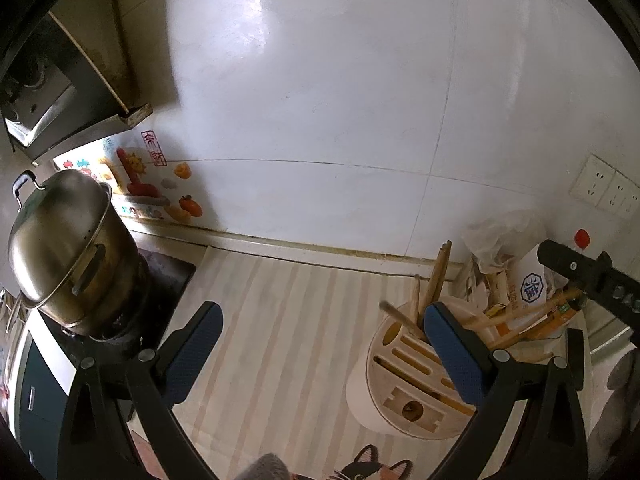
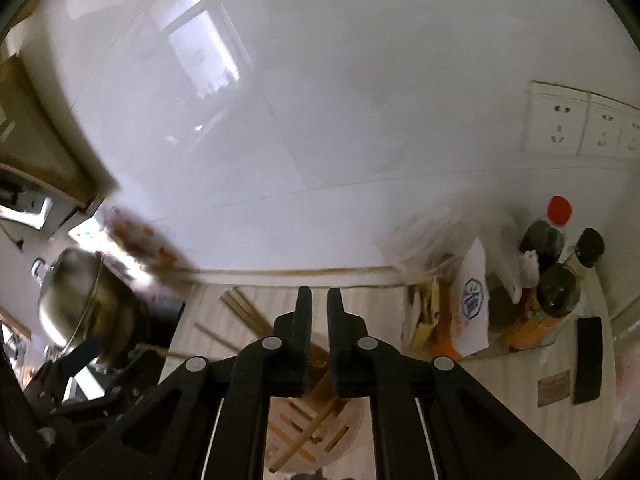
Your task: Organize utensils
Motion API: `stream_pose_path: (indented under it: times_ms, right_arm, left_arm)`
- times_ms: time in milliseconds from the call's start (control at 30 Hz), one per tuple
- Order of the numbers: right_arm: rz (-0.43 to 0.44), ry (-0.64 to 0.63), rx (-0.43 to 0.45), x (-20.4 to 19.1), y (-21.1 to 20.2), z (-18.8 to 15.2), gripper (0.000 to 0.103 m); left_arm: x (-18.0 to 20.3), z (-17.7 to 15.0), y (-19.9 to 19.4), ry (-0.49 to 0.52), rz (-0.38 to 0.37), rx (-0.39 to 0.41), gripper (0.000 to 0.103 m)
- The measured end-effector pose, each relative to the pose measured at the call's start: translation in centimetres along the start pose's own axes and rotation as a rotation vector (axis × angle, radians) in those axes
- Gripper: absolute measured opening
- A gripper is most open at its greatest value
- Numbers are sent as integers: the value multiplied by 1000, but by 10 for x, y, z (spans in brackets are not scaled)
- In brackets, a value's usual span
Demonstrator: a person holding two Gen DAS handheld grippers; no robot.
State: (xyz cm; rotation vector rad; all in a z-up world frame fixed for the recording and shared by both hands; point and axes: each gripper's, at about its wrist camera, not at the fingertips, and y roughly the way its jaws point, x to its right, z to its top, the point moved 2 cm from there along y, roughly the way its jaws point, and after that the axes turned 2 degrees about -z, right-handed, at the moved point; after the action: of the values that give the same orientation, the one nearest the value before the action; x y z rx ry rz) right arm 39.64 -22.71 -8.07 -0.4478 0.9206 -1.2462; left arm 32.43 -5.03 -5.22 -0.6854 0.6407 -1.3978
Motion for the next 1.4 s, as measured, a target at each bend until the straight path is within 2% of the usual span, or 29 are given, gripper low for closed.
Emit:
stream_pose_path:
  times_ms: [67,100,233,300,333,433,500,533,567,600,667,833,967,1067,1167,1400]
  right_arm:
    - [40,35,30,6,-14,-3,45]
    - [42,46,43,8,-21,-2,50]
    - [7,60,105,20,-55,-7,53]
    - [-16,69,118,25,-64,-12,59]
    - [-21,79,113,29,-66,-15,66]
    - [-12,117,72,38,-54,-23,66]
    - [29,144,41,41,-37,-27,62]
    - [45,149,37,40,-33,-28,41]
    - [52,142,29,38,-24,-28,8]
    - [59,139,36,36,-21,-29,4]
    - [9,121,75,33,-24,-27,3]
    - [-9,53,115,18,-51,-12,3]
    - [-13,-9,107,4,-73,4,3]
    - [-42,-53,43,-4,-69,7,3]
    - [-53,-60,16,-6,-63,3,3]
    - [-55,-58,62,-6,-88,7,3]
  left_arm:
    - [-1,-1,-2,-4,3,2,103]
    - [-2,-2,-5,-8,5,7,103]
    - [-7,-8,-10,-18,9,12,103]
    - [-9,-13,-12,-16,11,13,103]
    - [-9,-15,-12,-19,15,10,103]
    - [-11,-19,-8,-30,27,-3,103]
    - [-11,-19,-6,-32,42,0,103]
    - [-10,-19,-5,-28,55,0,103]
    - [-10,-19,-5,-24,68,1,103]
    - [-10,-18,-5,-19,82,5,103]
    - [-11,-19,-6,-10,111,15,103]
    - [-15,-18,-10,-4,140,30,103]
    - [-17,-17,-8,-23,134,22,103]
    - [-15,-15,-8,-26,123,22,103]
    - [-12,-13,-10,-24,118,26,103]
    - [-9,-9,-9,-27,108,26,103]
